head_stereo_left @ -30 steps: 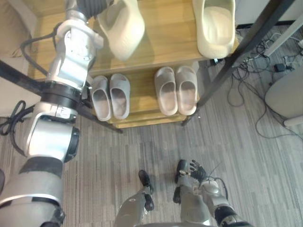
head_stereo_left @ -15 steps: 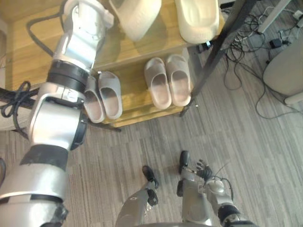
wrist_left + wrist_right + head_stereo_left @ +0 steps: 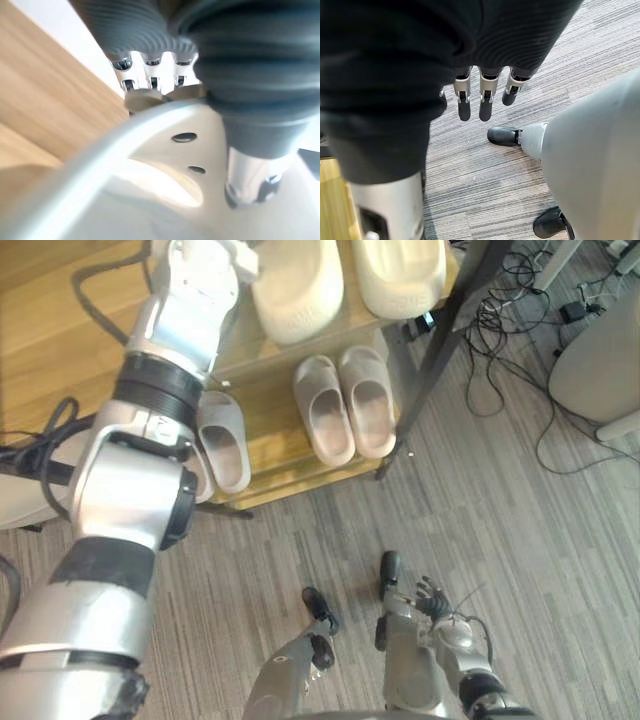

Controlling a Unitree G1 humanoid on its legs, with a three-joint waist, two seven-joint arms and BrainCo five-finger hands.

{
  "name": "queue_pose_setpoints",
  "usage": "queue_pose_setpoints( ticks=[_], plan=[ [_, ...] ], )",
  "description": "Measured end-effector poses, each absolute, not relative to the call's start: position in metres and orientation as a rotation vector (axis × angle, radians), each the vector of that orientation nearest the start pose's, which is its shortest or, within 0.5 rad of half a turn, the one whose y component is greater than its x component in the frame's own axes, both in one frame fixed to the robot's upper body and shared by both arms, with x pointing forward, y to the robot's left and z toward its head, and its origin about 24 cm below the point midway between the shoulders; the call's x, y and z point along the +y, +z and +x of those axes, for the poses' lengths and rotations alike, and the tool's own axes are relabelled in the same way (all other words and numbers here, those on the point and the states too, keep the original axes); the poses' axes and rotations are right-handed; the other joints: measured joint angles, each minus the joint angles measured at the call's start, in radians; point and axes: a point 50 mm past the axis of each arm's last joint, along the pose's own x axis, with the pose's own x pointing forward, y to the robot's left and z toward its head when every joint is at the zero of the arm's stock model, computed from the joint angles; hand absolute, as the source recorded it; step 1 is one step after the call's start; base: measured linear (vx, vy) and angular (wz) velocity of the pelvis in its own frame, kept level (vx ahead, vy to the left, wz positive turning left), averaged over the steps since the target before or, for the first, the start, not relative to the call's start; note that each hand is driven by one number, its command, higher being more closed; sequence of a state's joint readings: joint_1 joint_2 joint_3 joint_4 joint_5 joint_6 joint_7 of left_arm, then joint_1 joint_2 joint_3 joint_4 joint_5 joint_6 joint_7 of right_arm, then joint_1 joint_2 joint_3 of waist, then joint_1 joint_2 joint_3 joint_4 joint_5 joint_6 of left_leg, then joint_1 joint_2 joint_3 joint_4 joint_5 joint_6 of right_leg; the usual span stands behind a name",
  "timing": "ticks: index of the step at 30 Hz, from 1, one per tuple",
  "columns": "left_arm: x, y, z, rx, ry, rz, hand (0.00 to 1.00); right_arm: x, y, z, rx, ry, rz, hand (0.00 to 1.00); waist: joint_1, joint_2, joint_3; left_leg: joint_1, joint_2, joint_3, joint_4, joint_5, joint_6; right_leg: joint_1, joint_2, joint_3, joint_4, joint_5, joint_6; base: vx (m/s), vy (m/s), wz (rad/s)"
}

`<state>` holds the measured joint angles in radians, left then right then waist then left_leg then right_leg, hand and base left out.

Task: Organize the slippers on the shoe rack

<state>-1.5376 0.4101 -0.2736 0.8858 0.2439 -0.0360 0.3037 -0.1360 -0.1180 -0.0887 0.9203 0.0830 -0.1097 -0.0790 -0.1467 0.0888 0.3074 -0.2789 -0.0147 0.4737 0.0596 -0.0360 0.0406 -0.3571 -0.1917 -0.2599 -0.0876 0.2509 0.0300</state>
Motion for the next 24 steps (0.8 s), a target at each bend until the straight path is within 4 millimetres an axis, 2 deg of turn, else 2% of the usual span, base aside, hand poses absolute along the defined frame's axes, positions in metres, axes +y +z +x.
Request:
queue_pose_setpoints(
  ticks=[2, 12, 24],
  plan=[
    [0.116, 0.394, 0.388, -0.796, 0.258, 0.686, 0.00, -0.204, -0.105, 0.209, 0.669, -0.215, -0.029, 0.00, -0.004, 0.000, 0.000, 0.002, 0.002, -0.014, 0.009, 0.000, 0.000, 0.012, 0.000, -0.008, 0.000, 0.000, 0.000, 0.02, 0.035, 0.13],
    [0.115, 0.393, 0.389, -0.787, 0.247, 0.615, 0.00, -0.202, -0.110, 0.205, 0.697, -0.189, -0.036, 0.00, -0.003, 0.000, 0.000, 0.026, -0.003, -0.046, 0.013, 0.001, 0.003, 0.052, -0.008, -0.034, 0.000, -0.009, -0.004, -0.01, 0.047, 0.08],
    [0.111, 0.361, 0.395, -0.726, 0.196, 0.520, 0.00, -0.201, -0.117, 0.197, 0.745, -0.178, -0.038, 0.00, 0.002, 0.003, -0.006, 0.057, -0.011, -0.084, 0.013, 0.005, 0.007, 0.104, -0.016, -0.075, 0.000, -0.007, 0.001, 0.02, 0.047, 0.09]
  ],
)
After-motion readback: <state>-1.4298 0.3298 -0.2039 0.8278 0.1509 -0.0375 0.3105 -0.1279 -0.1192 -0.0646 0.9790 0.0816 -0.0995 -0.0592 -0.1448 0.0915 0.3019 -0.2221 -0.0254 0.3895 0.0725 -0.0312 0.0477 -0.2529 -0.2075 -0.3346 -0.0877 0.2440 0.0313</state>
